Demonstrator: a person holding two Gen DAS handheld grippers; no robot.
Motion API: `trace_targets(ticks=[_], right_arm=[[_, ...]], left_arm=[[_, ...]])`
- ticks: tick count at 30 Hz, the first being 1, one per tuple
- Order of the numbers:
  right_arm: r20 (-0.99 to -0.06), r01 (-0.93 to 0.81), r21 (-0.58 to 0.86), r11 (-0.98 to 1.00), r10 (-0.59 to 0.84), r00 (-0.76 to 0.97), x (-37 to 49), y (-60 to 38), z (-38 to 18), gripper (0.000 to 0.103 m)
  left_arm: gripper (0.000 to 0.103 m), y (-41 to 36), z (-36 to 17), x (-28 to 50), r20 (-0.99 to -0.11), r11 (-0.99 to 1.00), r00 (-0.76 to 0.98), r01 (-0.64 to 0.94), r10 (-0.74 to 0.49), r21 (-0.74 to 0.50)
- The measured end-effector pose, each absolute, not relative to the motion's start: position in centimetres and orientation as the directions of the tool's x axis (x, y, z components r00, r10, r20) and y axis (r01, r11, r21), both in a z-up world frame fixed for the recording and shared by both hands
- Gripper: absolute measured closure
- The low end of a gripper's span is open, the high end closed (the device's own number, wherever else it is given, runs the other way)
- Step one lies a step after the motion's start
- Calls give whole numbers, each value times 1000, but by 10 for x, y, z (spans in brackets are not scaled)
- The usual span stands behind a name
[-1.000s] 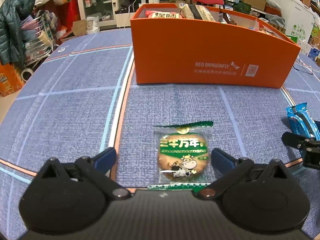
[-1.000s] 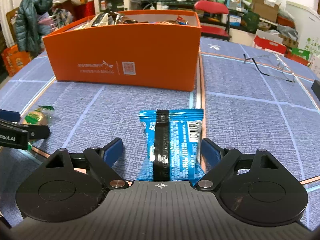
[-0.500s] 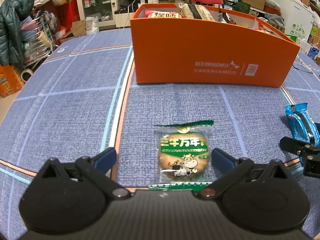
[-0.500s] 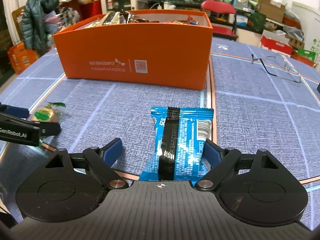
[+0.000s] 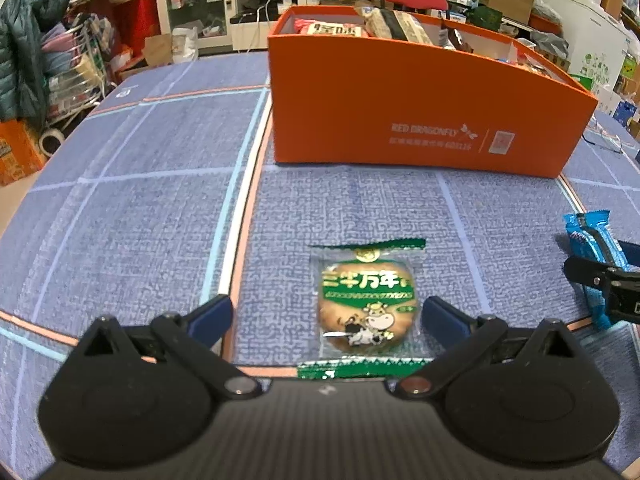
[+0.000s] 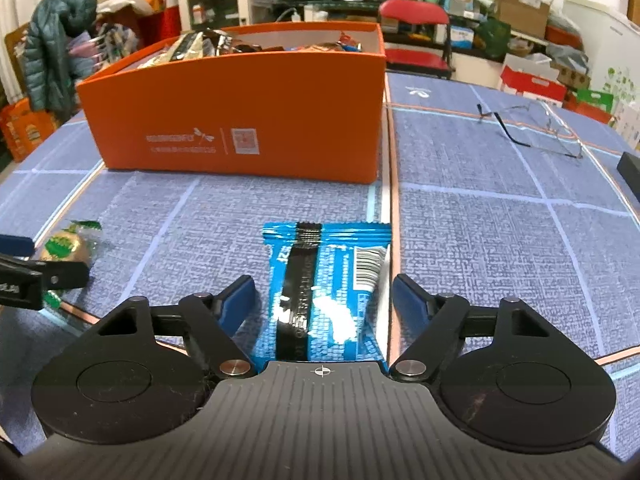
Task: Organize snacks
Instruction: 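Position the left tool fingers around the green-wrapped round cake packet, then close the left tool on the green cake packet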
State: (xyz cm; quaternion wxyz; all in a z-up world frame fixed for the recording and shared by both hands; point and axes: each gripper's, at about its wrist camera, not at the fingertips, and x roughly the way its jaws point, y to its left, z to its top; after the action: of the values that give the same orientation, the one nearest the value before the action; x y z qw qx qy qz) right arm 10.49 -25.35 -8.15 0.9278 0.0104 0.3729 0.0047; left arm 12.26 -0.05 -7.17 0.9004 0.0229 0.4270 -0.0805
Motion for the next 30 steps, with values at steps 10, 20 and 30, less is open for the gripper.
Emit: trace_targets(ticks=[10, 20, 30], right_arm=[[-692, -8, 23, 1000, 21, 721, 107, -253, -82, 36], [-694, -13, 7, 1000, 15, 720, 107, -249, -83, 36], [-694, -6, 2, 1000, 6, 720, 105, -247, -83, 33]], left_arm=[[1, 2, -70, 122, -767, 988, 628, 142, -135, -57], [1, -13, -71, 120, -764, 983, 627, 180, -150, -45], [1, -12, -72, 119, -765, 984, 629, 173, -136, -33]])
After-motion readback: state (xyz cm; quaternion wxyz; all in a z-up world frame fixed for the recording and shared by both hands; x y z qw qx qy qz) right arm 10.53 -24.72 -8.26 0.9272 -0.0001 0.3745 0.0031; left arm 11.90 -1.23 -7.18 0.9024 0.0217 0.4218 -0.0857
